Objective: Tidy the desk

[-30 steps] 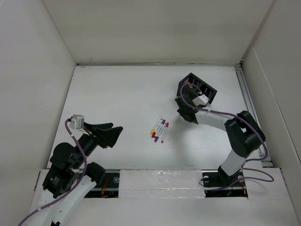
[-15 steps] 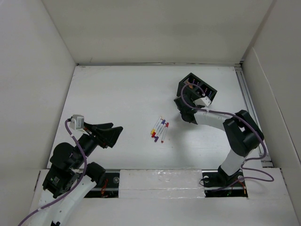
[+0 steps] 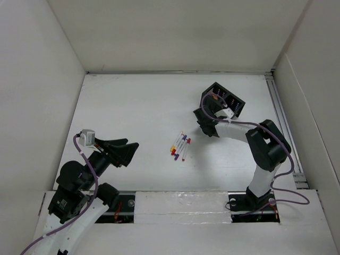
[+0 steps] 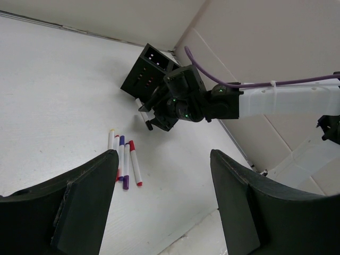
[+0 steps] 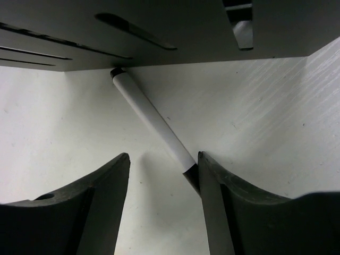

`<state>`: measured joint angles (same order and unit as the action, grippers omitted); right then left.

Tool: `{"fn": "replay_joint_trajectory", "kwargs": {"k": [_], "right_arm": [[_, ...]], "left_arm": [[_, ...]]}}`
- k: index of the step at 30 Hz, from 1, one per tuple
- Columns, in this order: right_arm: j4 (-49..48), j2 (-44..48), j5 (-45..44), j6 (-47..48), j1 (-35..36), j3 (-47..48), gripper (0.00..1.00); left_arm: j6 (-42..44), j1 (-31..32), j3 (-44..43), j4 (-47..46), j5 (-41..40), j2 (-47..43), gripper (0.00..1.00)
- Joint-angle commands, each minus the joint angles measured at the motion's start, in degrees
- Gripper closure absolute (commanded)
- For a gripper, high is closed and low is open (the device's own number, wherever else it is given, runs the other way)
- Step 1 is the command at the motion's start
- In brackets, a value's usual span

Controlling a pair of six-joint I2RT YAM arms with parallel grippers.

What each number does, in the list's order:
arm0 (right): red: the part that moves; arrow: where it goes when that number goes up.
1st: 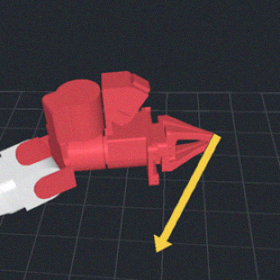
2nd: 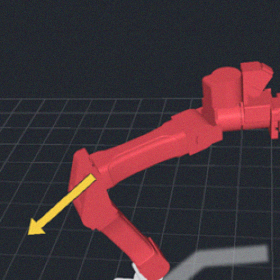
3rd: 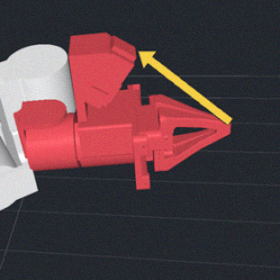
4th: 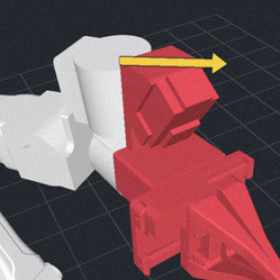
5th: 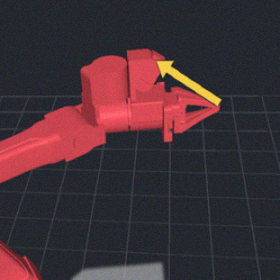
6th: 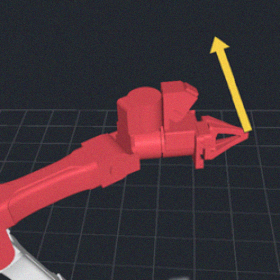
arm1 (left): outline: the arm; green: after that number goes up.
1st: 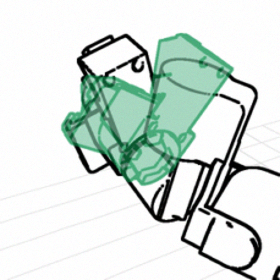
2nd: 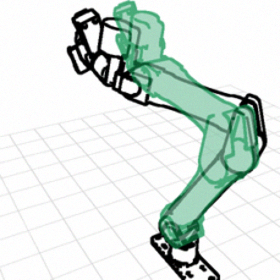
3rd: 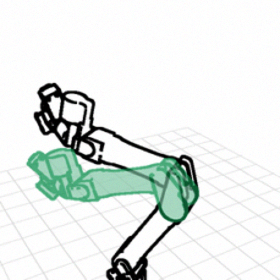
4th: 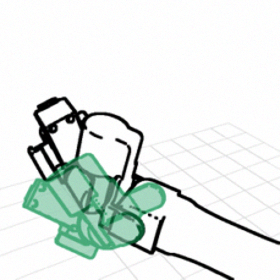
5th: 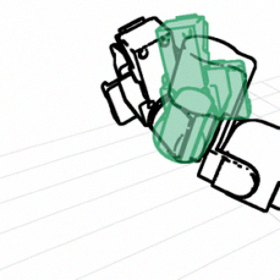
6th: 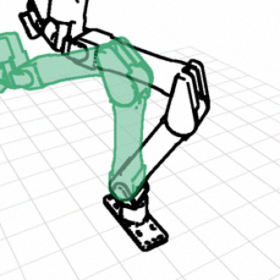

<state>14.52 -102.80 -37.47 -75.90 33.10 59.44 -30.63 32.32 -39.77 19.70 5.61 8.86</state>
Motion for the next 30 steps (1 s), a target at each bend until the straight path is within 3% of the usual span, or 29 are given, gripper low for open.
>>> {"fn": "replay_joint_trajectory", "kwargs": {"k": [1, 6, 10, 13, 19, 20, 30], "right_arm": [[-2.83, -0.99, 1.61, 0.66, -0.32, 0.86, 0.41], [-4.07, -1.43, 1.62, 0.75, 0.91, -0.73, 0.55], [-3.01, -2.40, 1.44, -0.04, 0.91, -0.47, 0.75], [-4.50, -1.79, 3.45, 1.01, 1.44, -1.69, 0.81], [-1.96, -0.21, 2.76, 1.37, 5.65, -4.68, 0.89], [-1.17, 2.23, 1.19, 0.58, 9.40, -6.16, 0.89], [6.74, 9.64, -1.28, -6.80, 20.07, -12.33, 0.84]], "left_arm": [[0.57, 0.29, 0.31, -2.65, 0.55, 0.45, 0.34], [0.40, 0.29, 0.31, -2.48, 0.37, 0.37, 0.34], [0.49, 0.29, 0.31, -2.57, 0.46, 0.45, 0.34], [0.40, 0.29, 0.31, -2.48, 0.37, 0.54, 0.34], [0.40, 0.29, 0.31, -2.57, 0.46, 0.19, 0.34], [0.40, 0.29, 0.31, -2.48, 0.46, 0.19, 0.34], [0.40, 0.29, 0.39, -2.83, 0.63, 0.01, 0.34]]}}
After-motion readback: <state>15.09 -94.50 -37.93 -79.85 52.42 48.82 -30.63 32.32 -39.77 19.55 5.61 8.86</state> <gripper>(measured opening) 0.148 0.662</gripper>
